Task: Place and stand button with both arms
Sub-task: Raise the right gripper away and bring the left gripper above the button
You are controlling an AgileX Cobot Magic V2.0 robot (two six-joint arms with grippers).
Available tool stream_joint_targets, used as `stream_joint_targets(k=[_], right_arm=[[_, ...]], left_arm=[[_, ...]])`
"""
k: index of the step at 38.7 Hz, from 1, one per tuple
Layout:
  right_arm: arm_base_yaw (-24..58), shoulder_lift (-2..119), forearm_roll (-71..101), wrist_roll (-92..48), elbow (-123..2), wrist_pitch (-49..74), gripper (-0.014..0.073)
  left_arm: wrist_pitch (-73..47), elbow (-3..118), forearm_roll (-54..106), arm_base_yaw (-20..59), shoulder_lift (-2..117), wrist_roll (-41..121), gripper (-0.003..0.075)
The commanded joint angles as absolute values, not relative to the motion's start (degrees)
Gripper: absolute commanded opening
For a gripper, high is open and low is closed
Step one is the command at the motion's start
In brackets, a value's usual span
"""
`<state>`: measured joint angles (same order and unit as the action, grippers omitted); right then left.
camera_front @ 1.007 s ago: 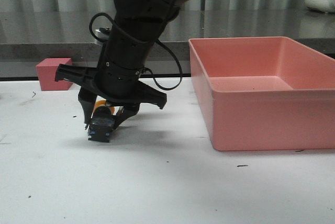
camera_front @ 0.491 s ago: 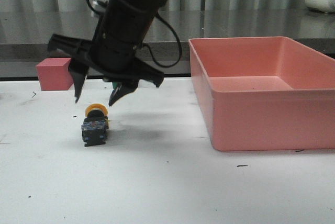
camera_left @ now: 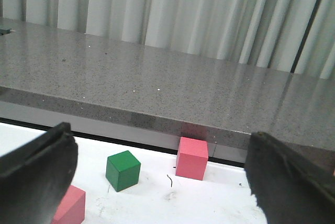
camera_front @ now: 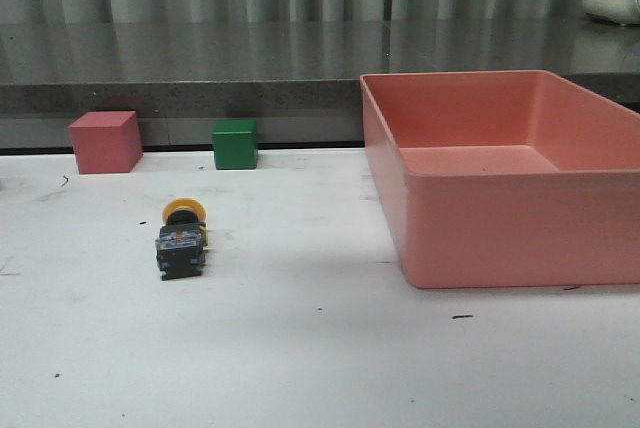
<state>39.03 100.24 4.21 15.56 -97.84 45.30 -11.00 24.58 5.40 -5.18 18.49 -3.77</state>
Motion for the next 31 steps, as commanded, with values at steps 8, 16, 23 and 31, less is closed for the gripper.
stream_joint_targets(k=[8, 16, 23, 31], right_arm=[[24.7, 80.4, 3.5, 10.6, -78.2, 42.4, -0.0064], [16.5, 59.4, 0.6, 9.2, -56.8, 33.6, -0.0064], [16.5, 39.9, -1.2, 9.2, -35.8, 16.4, -0.0069], [16.5, 20.3, -1.2, 9.2, -21.2, 5.5, -0.0069]], left_arm=[[-6.5, 26.5, 5.6, -5.1, 19.3, -4.0, 0.0617], [-6.5, 26.5, 5.6, -5.1, 19.3, -4.0, 0.0617], [-6.5, 26.5, 5.6, -5.1, 19.3, -4.0, 0.0617], [-6.5, 26.5, 5.6, -5.1, 19.3, -4.0, 0.0617]])
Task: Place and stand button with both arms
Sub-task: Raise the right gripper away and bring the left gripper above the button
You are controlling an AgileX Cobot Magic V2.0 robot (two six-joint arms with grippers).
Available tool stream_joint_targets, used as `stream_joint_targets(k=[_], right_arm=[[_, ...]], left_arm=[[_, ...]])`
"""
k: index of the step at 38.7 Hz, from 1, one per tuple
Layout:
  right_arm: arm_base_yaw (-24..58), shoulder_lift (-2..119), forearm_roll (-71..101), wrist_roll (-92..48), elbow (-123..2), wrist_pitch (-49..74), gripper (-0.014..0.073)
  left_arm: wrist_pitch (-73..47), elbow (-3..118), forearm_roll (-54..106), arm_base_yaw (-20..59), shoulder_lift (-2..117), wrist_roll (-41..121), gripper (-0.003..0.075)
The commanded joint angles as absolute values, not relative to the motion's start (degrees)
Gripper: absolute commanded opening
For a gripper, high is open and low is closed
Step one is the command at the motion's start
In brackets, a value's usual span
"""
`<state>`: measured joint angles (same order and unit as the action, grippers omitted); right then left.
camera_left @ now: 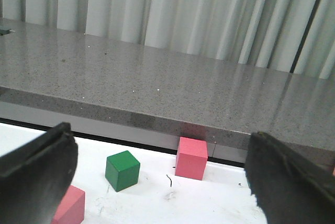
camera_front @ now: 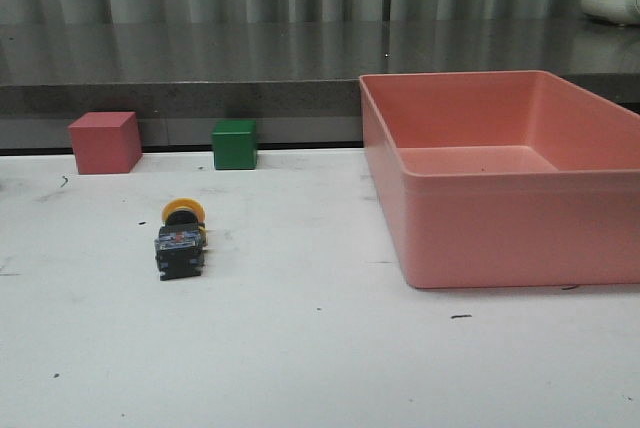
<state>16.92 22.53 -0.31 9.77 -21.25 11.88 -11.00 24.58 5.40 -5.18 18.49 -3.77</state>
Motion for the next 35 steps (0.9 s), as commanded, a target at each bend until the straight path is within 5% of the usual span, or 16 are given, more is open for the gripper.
stream_joint_targets(k=[1, 15, 27, 35], right_arm=[[16.5, 19.3, -1.2, 9.2, -20.6, 5.6, -0.0069], [16.5, 18.7, -1.2, 9.2, -20.1, 5.7, -0.0069], [16.6, 18.7, -1.2, 9.2, -20.1, 5.7, -0.0069], [16.6, 18.7, -1.2, 9.2, -20.1, 5.8, -0.0069]], left_arm=[[-6.5, 26.5, 5.6, -5.1, 19.3, -4.0, 0.0617], [-5.6, 26.5, 5.6, -5.1, 19.9, -4.0, 0.0617], [-11.8, 35.9, 8.5, -4.9, 36.7, -4.0, 0.0617], [-13.5, 41.2, 8.5, 5.2, 47.1, -4.0, 0.0617]])
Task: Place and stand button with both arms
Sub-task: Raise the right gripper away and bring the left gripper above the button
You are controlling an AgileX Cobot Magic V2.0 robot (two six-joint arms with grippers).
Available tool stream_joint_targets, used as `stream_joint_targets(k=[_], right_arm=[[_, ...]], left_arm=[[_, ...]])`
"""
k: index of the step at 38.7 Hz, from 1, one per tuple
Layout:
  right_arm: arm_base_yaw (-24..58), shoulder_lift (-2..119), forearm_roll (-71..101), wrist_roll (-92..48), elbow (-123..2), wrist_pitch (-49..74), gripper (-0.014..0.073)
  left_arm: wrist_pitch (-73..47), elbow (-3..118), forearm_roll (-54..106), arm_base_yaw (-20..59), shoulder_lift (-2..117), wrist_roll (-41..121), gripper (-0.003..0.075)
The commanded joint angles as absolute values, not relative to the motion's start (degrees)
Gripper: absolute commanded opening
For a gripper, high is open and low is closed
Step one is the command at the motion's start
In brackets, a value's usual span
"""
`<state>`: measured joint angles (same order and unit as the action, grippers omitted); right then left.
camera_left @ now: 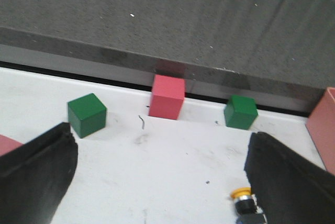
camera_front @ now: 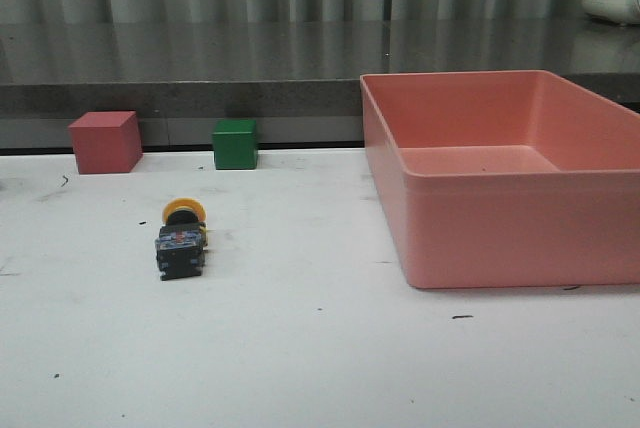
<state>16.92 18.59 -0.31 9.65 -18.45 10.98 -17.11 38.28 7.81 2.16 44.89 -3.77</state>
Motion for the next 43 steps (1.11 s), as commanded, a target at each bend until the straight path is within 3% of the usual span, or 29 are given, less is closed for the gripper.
stream_joint_targets(k=[1, 7, 13, 43], right_arm=[[16.6, 18.7, -1.2, 9.2, -20.1, 5.8, -0.0069], [16.6, 18.7, -1.2, 9.2, -20.1, 5.8, -0.0069], [16.6, 18.7, -1.2, 9.2, -20.1, 5.8, -0.0069], [16.6, 18.7, -1.2, 9.2, -20.1, 5.8, -0.0069]], left_arm=[[-13.7, 41.9, 8.5, 7.3, 48.5, -4.0, 0.0617], [-16.8, 46.6, 8.5, 16.3, 58.3, -4.0, 0.0617], [-21.2, 50.7, 8.5, 20.1, 64.6, -4.0, 0.0617], [-25.3, 52.5, 8.5, 20.2, 68.2, -4.0, 0.0617]])
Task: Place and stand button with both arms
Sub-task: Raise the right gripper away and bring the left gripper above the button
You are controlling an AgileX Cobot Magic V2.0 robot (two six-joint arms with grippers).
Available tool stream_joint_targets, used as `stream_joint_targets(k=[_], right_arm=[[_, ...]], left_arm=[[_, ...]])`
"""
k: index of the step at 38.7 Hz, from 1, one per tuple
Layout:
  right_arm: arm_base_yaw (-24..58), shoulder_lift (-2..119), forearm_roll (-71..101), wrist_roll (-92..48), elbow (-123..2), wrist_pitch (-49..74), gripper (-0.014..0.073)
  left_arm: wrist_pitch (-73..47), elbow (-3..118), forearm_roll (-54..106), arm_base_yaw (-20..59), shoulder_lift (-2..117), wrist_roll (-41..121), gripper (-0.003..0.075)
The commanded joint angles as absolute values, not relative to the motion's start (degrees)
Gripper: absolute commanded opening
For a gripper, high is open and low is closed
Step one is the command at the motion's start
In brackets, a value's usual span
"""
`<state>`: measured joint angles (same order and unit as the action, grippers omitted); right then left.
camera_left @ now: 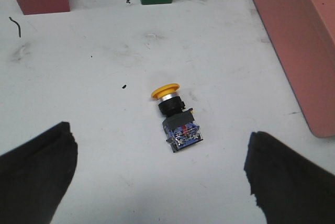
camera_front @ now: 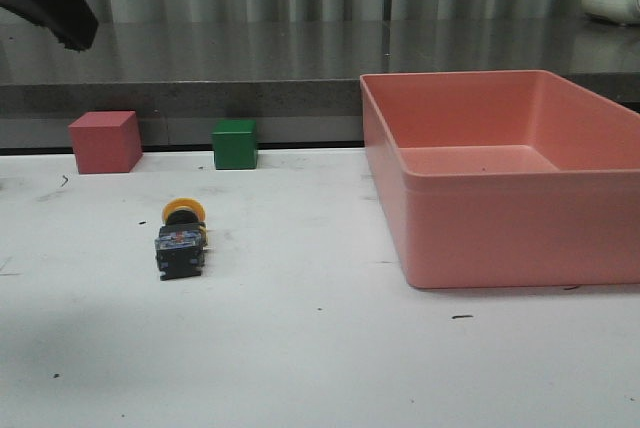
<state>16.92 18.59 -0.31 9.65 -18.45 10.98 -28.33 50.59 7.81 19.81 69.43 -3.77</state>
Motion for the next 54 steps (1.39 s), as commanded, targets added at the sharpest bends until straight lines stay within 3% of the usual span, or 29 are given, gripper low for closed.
stream_joint_targets(k=[1, 43, 54], right_arm=[[16.6, 18.7, -1.2, 9.2, -20.1, 5.8, -0.0069], [16.6, 18.7, -1.2, 9.2, -20.1, 5.8, -0.0069], [16.6, 18.7, -1.2, 9.2, -20.1, 5.8, -0.0069]], left_arm=[[-25.3, 52.5, 8.5, 20.2, 68.2, -4.0, 0.0617], [-25.4, 52.5, 8.5, 20.2, 68.4, -4.0, 0.0617], [-28.5, 55.9, 8.7, 20.2, 73.6, -4.0, 0.0617]])
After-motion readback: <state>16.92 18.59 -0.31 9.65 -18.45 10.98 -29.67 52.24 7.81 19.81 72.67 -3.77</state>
